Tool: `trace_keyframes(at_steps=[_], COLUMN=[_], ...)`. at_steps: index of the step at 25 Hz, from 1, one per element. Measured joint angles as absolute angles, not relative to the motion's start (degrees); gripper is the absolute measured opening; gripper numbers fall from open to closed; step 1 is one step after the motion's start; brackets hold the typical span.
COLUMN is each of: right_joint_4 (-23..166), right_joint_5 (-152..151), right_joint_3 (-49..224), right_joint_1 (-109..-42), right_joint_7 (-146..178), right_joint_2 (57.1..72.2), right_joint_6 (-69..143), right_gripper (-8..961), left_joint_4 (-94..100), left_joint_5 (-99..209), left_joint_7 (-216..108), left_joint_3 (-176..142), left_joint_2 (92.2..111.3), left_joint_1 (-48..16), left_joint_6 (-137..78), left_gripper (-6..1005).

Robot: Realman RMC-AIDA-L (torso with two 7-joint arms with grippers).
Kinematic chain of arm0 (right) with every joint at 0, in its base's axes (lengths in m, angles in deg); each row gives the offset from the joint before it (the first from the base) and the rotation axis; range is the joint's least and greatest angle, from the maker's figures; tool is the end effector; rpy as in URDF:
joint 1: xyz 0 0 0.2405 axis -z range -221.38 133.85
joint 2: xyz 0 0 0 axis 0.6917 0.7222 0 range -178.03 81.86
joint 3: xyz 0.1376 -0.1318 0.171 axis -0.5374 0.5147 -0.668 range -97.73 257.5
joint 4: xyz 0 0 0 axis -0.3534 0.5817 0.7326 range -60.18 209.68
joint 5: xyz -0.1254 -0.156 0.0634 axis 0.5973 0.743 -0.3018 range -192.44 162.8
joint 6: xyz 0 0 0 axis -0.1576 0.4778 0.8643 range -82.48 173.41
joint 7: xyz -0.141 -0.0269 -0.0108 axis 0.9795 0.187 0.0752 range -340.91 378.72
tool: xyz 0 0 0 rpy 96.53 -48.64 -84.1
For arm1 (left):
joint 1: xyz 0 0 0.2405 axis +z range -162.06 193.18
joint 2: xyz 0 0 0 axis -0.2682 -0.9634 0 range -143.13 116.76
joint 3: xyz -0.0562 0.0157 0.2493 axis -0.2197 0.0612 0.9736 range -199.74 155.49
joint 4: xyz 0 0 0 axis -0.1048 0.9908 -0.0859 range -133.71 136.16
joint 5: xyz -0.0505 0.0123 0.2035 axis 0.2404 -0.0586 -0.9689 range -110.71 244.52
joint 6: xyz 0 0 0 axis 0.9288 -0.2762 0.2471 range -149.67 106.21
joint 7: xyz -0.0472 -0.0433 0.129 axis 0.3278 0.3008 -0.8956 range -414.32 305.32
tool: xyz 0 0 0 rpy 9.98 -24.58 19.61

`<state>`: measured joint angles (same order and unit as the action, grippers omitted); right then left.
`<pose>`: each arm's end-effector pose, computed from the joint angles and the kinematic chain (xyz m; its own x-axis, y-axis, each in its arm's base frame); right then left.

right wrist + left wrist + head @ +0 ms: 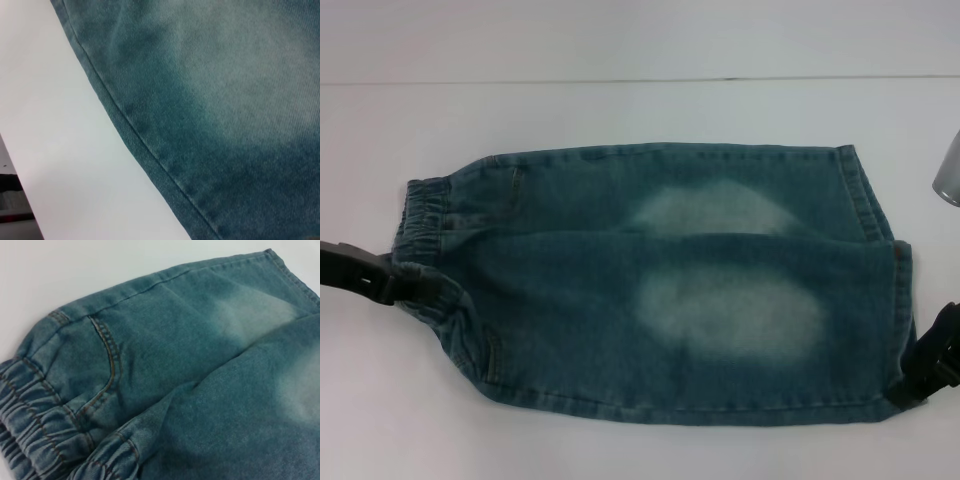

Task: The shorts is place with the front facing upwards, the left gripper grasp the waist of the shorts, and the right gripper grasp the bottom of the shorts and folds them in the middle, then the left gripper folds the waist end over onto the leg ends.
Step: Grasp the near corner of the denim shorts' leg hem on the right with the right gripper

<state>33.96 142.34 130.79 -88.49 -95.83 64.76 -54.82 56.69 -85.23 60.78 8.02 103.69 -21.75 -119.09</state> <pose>0.2706 0.3403 0.0270 0.6670 -0.6364 0.3874 -0.6593 -0.7464 -0.0910 -0.2860 0.3450 0.0653 0.6261 0.7741 0.0941 0.7688 -0.5926 -0.2405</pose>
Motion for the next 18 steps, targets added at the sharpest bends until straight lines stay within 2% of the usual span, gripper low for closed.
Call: trace_keyframes(at_steps=[10,15,18], right_joint_4=[34.2,34.5,34.5], right_joint_5=[142.4,142.5,142.5], right_joint_3=[131.1,131.4,131.2], right_joint_1=[-88.9,-88.9,-88.6], right_joint_7=[-95.7,-95.0,-94.2], right_joint_2=[64.68,64.31,63.80], right_joint_6=[-54.8,-55.0,-55.7], right_gripper=[284,73,37], left_joint_4=[56.7,56.7,56.8], left_joint_5=[-84.9,-85.0,-85.0], left_joint_7=[60.8,60.8,60.8], left_joint_3=[8.0,8.5,9.1], left_joint_2=[103.45,103.34,103.14], left_joint_1=[-22.0,-22.0,-22.0], left_joint_6=[-119.2,-120.1,-121.7], left_gripper=[29,29,29])
